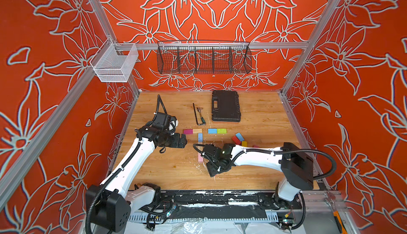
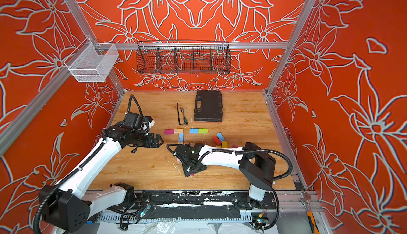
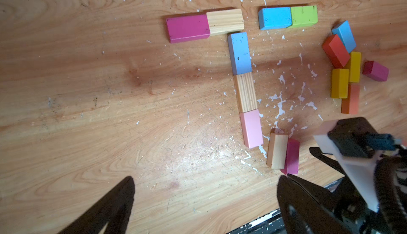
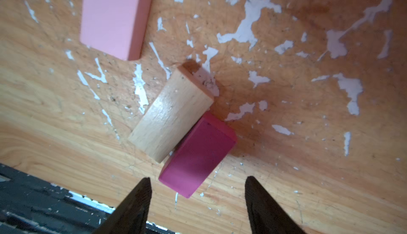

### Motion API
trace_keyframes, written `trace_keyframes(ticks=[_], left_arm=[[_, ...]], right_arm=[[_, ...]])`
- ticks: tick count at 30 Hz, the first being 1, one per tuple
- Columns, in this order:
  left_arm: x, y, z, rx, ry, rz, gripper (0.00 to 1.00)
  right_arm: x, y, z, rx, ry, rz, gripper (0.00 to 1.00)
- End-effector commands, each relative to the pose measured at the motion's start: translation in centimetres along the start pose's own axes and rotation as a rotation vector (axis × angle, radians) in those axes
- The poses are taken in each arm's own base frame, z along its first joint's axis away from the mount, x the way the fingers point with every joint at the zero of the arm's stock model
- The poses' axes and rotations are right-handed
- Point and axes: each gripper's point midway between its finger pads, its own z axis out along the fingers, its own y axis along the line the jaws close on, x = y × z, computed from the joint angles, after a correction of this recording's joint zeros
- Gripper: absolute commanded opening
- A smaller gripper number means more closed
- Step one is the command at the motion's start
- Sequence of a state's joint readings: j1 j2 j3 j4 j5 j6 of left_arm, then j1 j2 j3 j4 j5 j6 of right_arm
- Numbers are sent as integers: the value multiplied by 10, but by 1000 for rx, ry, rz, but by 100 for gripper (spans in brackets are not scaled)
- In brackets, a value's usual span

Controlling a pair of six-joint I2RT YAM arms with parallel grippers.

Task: Assemble the number 7 with building blocks
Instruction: Pick up the building block from the center of the board.

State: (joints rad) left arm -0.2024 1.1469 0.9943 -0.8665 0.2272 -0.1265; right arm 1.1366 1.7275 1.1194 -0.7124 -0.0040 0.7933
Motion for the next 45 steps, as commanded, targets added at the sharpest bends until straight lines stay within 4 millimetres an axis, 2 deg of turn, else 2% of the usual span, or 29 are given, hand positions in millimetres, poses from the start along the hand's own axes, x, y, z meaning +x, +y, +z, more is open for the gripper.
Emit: trace_keyframes(ticks=[1, 15, 20, 26, 39, 42, 45], left_arm=[[-6, 0, -4, 5, -41, 21, 98], [-6, 0, -4, 7, -45, 18, 98], [-6, 0, -4, 9, -47, 18, 98], [-6, -1, -4, 15, -48, 20, 98], [-6, 0, -5, 17, -51, 14, 98], [-6, 1, -4, 16, -51, 12, 98], [-6, 1, -4, 18, -49, 9, 98]], right_arm=[[-3, -7, -1, 61, -10, 29, 70], [-4, -6, 10, 85, 10, 21, 70], [2, -20, 9, 122, 10, 47, 69], [5, -36, 3, 126, -10, 93, 60], [-9, -27, 14, 65, -4, 71, 57], [-12, -23, 16, 44, -5, 66, 50], [-11, -24, 21, 34, 8, 75, 39]])
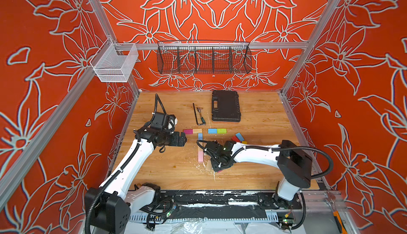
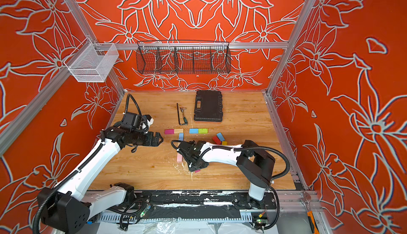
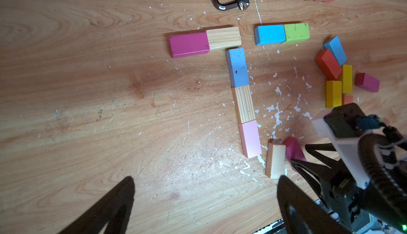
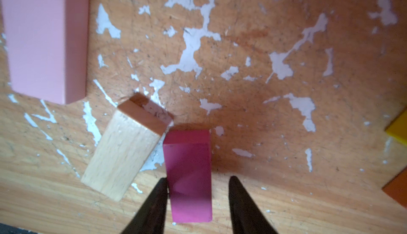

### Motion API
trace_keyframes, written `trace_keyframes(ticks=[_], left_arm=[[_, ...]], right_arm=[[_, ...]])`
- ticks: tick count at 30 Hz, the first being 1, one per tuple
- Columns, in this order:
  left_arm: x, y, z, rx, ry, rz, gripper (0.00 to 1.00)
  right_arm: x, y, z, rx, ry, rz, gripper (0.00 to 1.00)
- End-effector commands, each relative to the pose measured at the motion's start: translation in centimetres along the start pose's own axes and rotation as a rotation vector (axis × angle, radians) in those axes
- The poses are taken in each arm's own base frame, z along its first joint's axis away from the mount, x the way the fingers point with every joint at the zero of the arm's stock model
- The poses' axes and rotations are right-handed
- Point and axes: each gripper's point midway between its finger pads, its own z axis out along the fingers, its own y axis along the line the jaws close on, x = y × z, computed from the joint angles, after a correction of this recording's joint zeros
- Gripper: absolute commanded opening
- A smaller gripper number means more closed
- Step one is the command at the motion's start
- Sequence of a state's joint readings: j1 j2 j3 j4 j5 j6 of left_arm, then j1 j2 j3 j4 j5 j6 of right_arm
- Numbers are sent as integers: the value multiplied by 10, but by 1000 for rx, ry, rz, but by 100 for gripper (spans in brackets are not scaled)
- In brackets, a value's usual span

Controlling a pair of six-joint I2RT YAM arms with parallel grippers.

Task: Assemble the number 7 with building blocks
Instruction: Pick up the building block from the center of the board.

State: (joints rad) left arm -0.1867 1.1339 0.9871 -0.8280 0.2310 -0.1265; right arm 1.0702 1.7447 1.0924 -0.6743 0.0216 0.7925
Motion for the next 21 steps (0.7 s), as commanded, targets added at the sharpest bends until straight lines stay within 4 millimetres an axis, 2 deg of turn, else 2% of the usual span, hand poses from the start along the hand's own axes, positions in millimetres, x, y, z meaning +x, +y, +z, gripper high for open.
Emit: trace_keyframes(ticks=[1, 4, 8, 16, 21], left_arm=[[2, 0, -1, 14, -2, 11, 98], [2, 0, -1, 16, -3, 9, 98], [1, -1, 0, 22, 0, 6, 98], [1, 0, 1, 28, 3, 1, 98], [0, 1, 0, 30, -2, -5, 98]], right_arm=[[5, -4, 11, 2, 31, 16, 33], [6, -11, 12, 0, 29, 45, 20], [6, -29, 4, -11, 4, 98, 13], [-3, -88, -29, -21, -70, 210, 13], [-18, -93, -38, -64, -93, 194, 13]])
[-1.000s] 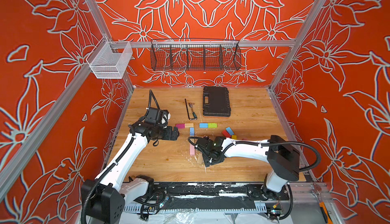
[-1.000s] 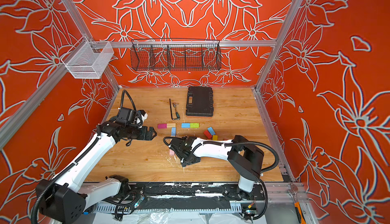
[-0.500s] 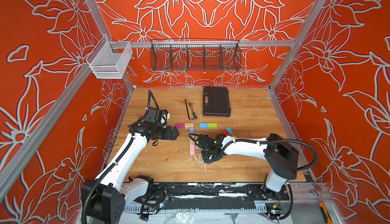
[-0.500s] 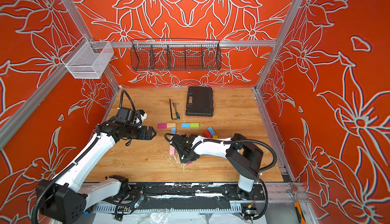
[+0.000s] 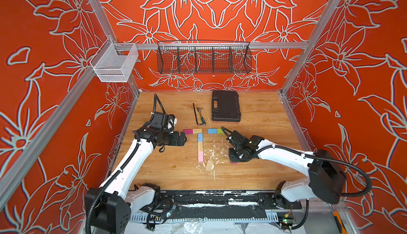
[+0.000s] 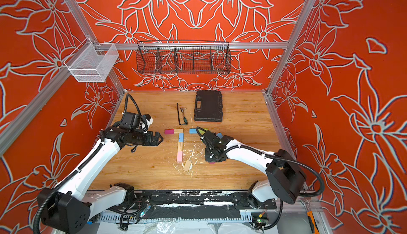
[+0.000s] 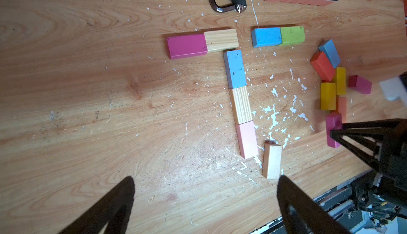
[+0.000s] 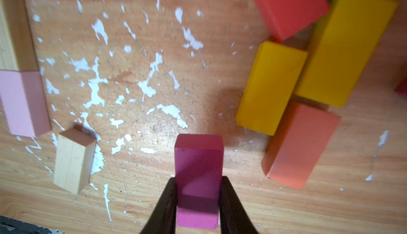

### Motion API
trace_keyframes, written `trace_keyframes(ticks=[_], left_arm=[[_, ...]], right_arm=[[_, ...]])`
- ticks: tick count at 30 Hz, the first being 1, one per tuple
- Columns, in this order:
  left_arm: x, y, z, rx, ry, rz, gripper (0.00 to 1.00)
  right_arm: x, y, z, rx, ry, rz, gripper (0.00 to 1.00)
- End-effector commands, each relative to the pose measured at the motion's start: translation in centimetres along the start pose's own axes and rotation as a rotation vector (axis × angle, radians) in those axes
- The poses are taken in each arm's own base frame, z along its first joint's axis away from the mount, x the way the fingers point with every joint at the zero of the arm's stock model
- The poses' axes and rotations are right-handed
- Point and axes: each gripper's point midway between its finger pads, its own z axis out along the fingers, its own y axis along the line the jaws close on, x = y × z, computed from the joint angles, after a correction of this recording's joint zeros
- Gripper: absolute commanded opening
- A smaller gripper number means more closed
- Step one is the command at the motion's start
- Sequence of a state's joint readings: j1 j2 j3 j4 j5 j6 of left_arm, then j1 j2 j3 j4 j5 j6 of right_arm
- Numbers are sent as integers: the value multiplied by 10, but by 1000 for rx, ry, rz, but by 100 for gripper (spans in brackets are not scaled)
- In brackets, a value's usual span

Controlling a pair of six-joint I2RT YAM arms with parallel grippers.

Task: Assemble the number 7 with building blocks
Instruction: Pick up the building block from the center of the board, then assemble the building block at the center of the board.

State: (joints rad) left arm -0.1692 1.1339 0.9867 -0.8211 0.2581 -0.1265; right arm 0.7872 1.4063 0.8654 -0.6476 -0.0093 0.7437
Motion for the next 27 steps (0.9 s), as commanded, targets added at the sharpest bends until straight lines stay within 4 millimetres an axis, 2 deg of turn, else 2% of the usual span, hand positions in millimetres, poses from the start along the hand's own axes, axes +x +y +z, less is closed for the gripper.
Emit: trace_keyframes(ticks=[1, 8, 13, 18, 27], left_arm=[[3, 1, 1, 9, 6, 8, 98], [3, 2, 1, 6, 6, 5, 98], [3, 3, 2, 6, 9, 2, 98], [3, 4, 3, 3, 13, 0, 98], [3, 5, 4, 2, 16, -6, 98]], right_arm=[[-3, 2, 0, -4, 24, -47, 13], [-27, 28, 19, -40, 55, -82, 13], [-48, 20, 39, 8, 73, -45, 13], [-71, 16, 46, 26, 66, -33, 13], [-89, 21, 61, 20, 82, -29, 13]])
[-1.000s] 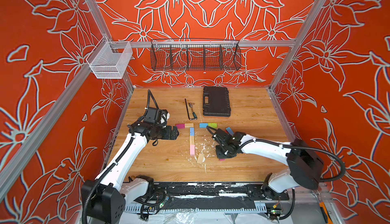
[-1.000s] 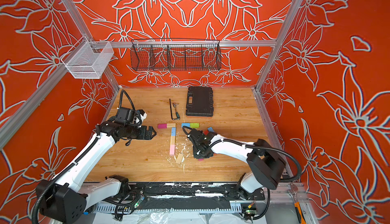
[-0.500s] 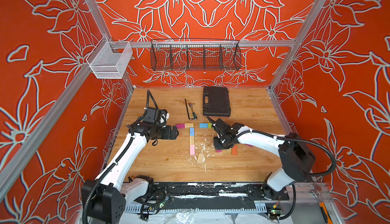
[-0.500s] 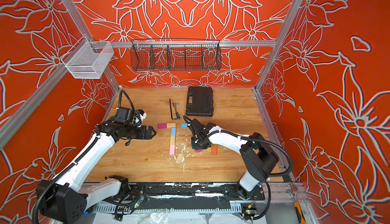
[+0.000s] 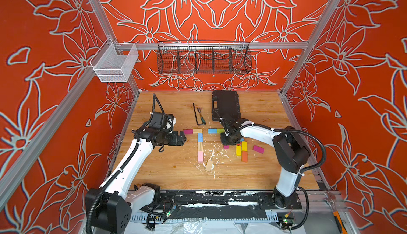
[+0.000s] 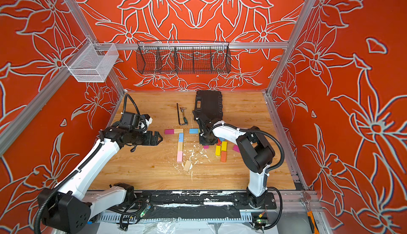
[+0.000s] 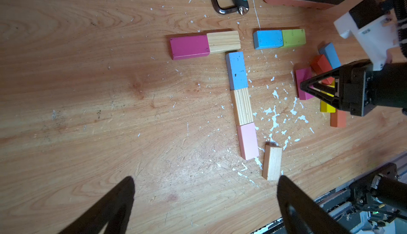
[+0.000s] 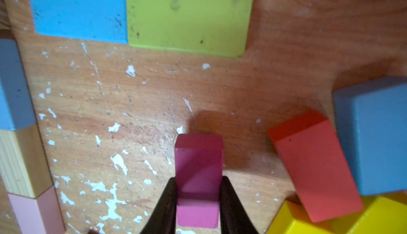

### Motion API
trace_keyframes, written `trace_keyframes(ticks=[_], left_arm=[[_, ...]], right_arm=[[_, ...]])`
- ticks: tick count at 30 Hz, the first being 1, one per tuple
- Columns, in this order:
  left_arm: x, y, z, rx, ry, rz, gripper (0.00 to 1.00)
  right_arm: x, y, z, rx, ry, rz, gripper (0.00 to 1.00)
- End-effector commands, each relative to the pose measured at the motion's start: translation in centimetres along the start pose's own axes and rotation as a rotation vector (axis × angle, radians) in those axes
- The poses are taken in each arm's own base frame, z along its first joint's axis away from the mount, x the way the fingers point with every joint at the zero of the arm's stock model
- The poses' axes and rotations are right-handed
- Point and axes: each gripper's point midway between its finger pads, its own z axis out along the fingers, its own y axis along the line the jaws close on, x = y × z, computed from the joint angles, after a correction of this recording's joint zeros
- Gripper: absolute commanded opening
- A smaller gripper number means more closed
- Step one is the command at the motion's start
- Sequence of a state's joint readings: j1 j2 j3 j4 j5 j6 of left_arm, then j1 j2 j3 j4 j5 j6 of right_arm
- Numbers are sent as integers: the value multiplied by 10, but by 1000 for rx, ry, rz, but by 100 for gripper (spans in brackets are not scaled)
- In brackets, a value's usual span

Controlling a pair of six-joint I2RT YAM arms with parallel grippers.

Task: Assemble the number 7 with building blocks
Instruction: Assemble the building block at the center of the board.

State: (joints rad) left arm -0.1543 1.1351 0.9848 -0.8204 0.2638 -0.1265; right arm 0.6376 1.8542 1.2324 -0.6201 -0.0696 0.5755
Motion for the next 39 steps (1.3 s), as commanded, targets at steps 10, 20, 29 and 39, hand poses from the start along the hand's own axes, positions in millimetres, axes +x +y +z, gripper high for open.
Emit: trace_keyframes(ticks=[10, 20, 29, 39], left_arm=[[4, 3, 5, 4, 19, 2, 98], [3, 4, 5, 5, 19, -1, 98], [3, 4, 5, 6, 19, -4, 98], [3, 5, 6, 6, 22, -10, 98]], right_arm=[[-13, 1, 9, 6, 19, -10, 12], [-19, -5, 11, 47, 25, -8, 12], [-20, -12, 10, 72, 21, -10, 12], [-21, -19, 16, 76, 33, -2, 13]])
